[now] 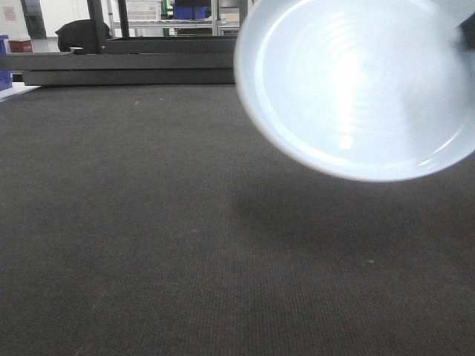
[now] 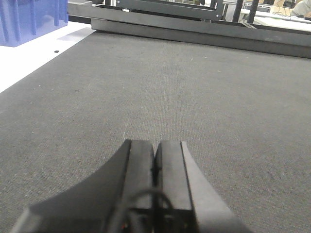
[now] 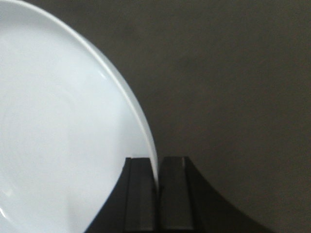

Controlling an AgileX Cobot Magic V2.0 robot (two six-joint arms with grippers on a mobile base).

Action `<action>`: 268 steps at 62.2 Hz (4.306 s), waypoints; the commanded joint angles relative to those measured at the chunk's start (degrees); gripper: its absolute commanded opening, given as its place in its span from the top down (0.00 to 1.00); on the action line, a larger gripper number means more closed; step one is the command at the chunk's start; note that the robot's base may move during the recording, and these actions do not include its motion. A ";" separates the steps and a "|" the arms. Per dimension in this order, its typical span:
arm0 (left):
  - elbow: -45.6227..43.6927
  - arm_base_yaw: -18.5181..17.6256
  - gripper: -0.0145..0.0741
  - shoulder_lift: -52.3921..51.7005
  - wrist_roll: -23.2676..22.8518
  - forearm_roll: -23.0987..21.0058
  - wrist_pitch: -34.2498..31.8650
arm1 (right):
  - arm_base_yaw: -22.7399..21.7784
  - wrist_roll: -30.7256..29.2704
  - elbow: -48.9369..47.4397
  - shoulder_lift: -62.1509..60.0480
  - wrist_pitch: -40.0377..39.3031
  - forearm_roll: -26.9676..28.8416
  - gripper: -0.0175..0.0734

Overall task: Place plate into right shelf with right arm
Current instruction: 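Close the right gripper on the plate rim and lift it up, then hold the plate in the right gripper while the base turns away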

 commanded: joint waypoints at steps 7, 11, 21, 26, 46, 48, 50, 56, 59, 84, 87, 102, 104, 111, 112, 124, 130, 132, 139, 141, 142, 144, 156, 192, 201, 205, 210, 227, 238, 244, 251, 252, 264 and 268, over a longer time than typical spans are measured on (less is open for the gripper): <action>0.59 -0.11 0.98 -0.59 -0.40 -0.47 -5.16 | -6.12 -3.83 5.28 -10.93 -15.06 1.12 0.75; 0.59 -0.11 0.98 -0.59 -0.40 -0.47 -5.16 | -7.26 -3.83 7.00 -14.57 -16.26 1.12 0.75; 0.59 -0.11 0.98 -0.59 -0.40 -0.47 -5.16 | -7.51 -3.83 10.01 -24.11 -16.43 1.12 0.75; 0.59 -0.11 0.98 -0.59 -0.40 -0.47 -5.16 | -7.51 -3.83 10.55 -28.88 -16.22 1.12 0.75; 0.59 -0.11 0.98 -0.59 -0.40 -0.47 -5.16 | -7.51 -3.83 10.55 -36.06 -16.10 1.12 0.75; 0.59 -0.11 0.98 -0.59 -0.40 -0.47 -5.16 | -7.51 -3.83 10.55 -36.06 -16.10 1.12 0.75; 0.59 -0.11 0.98 -0.59 -0.40 -0.47 -5.16 | -7.51 -3.83 10.55 -36.06 -16.10 1.12 0.75; 0.59 -0.11 0.98 -0.59 -0.40 -0.47 -5.16 | -7.51 -3.83 10.55 -36.06 -16.10 1.12 0.75; 0.59 -0.11 0.98 -0.59 -0.40 -0.47 -5.16 | -7.51 -3.83 10.55 -36.06 -16.10 1.12 0.75; 0.59 -0.11 0.98 -0.59 -0.40 -0.47 -5.16 | -7.51 -3.83 10.55 -36.06 -16.10 1.12 0.75; 0.59 -0.11 0.98 -0.59 -0.40 -0.47 -5.16 | -7.51 -3.83 10.55 -36.06 -16.10 1.12 0.75; 0.59 -0.11 0.98 -0.59 -0.40 -0.47 -5.16 | -7.51 -3.83 10.55 -36.06 -16.10 1.12 0.75; 0.59 -0.11 0.98 -0.59 -0.40 -0.47 -5.16 | -7.51 -3.83 10.55 -36.06 -16.10 1.12 0.75; 0.59 -0.11 0.98 -0.59 -0.40 -0.47 -5.16 | -7.51 -3.83 10.55 -36.06 -16.10 1.12 0.75; 0.59 -0.11 0.98 -0.59 -0.40 -0.47 -5.16 | -7.51 -3.83 10.55 -36.06 -16.10 1.12 0.75; 0.59 -0.11 0.98 -0.59 -0.40 -0.47 -5.16 | -7.51 -3.83 10.55 -36.06 -16.10 1.12 0.75; 0.59 -0.11 0.98 -0.59 -0.40 -0.47 -5.16 | -7.51 -3.83 10.55 -36.06 -16.10 1.12 0.75; 0.59 -0.11 0.98 -0.59 -0.40 -0.47 -5.16 | -7.51 -3.83 10.55 -36.06 -16.10 1.12 0.75; 0.59 -0.11 0.98 -0.59 -0.40 -0.47 -5.16 | -7.51 -3.83 10.55 -36.06 -16.10 1.12 0.75; 0.59 -0.11 0.98 -0.59 -0.40 -0.47 -5.16 | -7.51 -3.83 10.55 -36.06 -16.10 1.12 0.75; 0.59 -0.11 0.98 -0.59 -0.40 -0.47 -5.16 | -7.51 -3.83 10.55 -36.06 -16.10 1.12 0.75; 0.59 -0.11 0.98 -0.59 -0.40 -0.47 -5.16 | -7.51 -3.83 10.55 -36.06 -16.10 1.12 0.75; 0.59 -0.11 0.98 -0.59 -0.40 -0.47 -5.16 | -7.51 -3.83 10.55 -36.06 -16.10 1.12 0.75; 0.59 -0.11 0.98 -0.59 -0.40 -0.47 -5.16 | -7.51 -3.83 10.55 -36.06 -16.10 1.12 0.75; 0.59 -0.11 0.98 -0.59 -0.40 -0.47 -5.16 | -7.51 -3.83 10.55 -36.06 -16.10 1.12 0.75; 0.59 -0.11 0.98 -0.59 -0.40 -0.47 -5.16 | -7.51 -3.83 10.55 -36.06 -16.10 1.12 0.75; 0.59 -0.11 0.98 -0.59 -0.40 -0.47 -5.16 | -7.51 -3.83 10.55 -36.06 -16.10 1.12 0.75; 0.59 -0.11 0.98 -0.59 -0.40 -0.47 -5.16 | -7.51 -3.83 10.55 -36.06 -16.10 1.12 0.75; 0.59 -0.11 0.98 -0.59 -0.40 -0.47 -5.16 | -7.51 -3.83 10.55 -36.06 -16.10 1.12 0.75; 0.59 -0.11 0.98 -0.59 -0.40 -0.47 -5.16 | -7.51 -3.83 10.55 -36.06 -16.10 1.12 0.75; 0.59 -0.11 0.98 -0.59 -0.40 -0.47 -5.16 | -7.51 -3.83 10.55 -36.06 -16.10 1.12 0.75; 0.59 -0.11 0.98 -0.59 -0.40 -0.47 -5.16 | -7.51 -3.83 10.55 -36.06 -16.10 1.12 0.75; 0.59 -0.11 0.98 -0.59 -0.40 -0.47 -5.16 | -7.51 -3.83 10.55 -36.06 -16.10 1.12 0.75; 0.59 -0.11 0.98 -0.59 -0.40 -0.47 -5.16 | -7.51 -3.83 10.55 -36.06 -16.10 1.12 0.75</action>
